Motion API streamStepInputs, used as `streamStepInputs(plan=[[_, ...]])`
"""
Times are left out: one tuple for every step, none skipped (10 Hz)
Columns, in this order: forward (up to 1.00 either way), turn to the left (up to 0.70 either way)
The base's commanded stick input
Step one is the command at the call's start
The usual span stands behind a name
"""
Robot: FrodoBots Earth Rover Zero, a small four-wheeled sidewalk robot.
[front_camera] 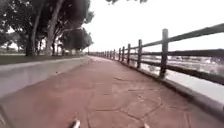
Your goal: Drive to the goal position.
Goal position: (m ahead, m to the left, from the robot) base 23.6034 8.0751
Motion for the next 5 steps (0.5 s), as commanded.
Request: streamStepInputs(plan=[[0.7, 0.04], [0.7, 0.19], [0.7, 0.35], [0.7, 0.35], [0.7, 0.03]])
